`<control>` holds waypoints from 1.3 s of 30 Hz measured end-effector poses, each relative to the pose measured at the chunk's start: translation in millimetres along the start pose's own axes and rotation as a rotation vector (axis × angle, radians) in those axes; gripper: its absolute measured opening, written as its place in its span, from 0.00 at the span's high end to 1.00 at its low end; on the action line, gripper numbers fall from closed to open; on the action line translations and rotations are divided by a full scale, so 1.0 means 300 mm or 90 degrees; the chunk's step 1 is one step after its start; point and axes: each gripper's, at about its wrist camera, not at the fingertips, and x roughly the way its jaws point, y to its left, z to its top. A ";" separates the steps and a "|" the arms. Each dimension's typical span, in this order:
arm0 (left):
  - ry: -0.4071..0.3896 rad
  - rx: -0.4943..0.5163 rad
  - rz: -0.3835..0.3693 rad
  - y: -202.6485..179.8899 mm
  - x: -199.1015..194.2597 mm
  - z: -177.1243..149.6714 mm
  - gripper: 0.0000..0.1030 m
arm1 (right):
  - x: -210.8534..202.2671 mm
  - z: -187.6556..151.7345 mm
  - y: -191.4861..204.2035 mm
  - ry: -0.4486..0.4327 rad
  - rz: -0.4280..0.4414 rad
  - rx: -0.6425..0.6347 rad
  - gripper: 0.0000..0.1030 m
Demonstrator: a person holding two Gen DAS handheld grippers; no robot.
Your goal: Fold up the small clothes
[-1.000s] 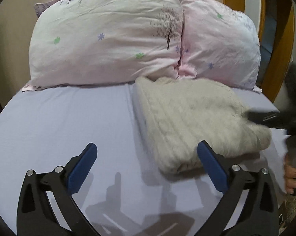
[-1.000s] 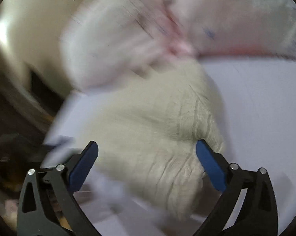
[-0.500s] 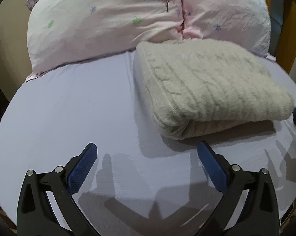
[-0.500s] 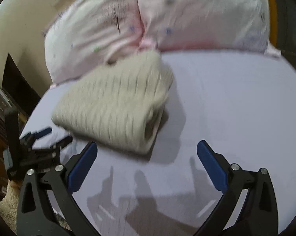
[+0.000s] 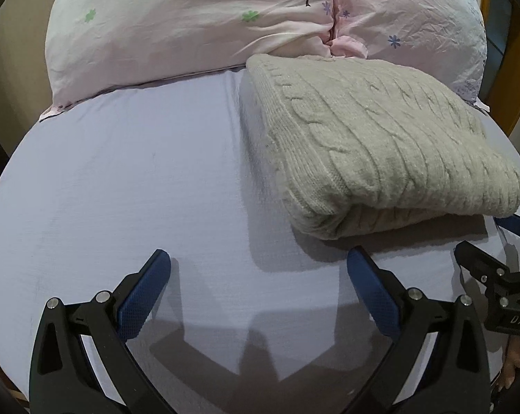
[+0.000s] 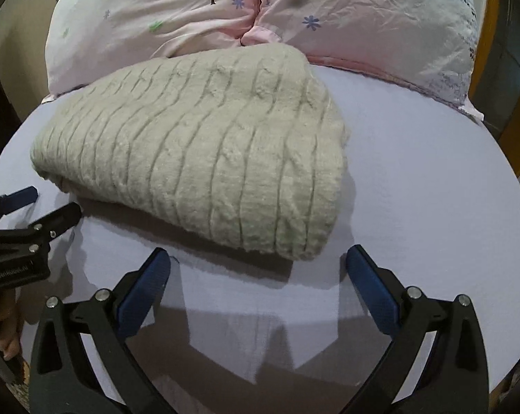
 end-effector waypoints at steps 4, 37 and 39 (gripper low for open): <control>-0.001 0.002 -0.002 0.001 0.000 -0.002 0.01 | 0.014 0.014 0.008 -0.003 -0.002 0.001 0.02; -0.002 0.002 -0.003 0.003 -0.002 -0.003 0.01 | 0.012 0.013 0.010 -0.003 -0.002 0.002 0.02; -0.002 0.002 -0.003 0.003 -0.001 -0.003 0.01 | 0.012 0.014 0.010 -0.003 -0.002 0.002 0.02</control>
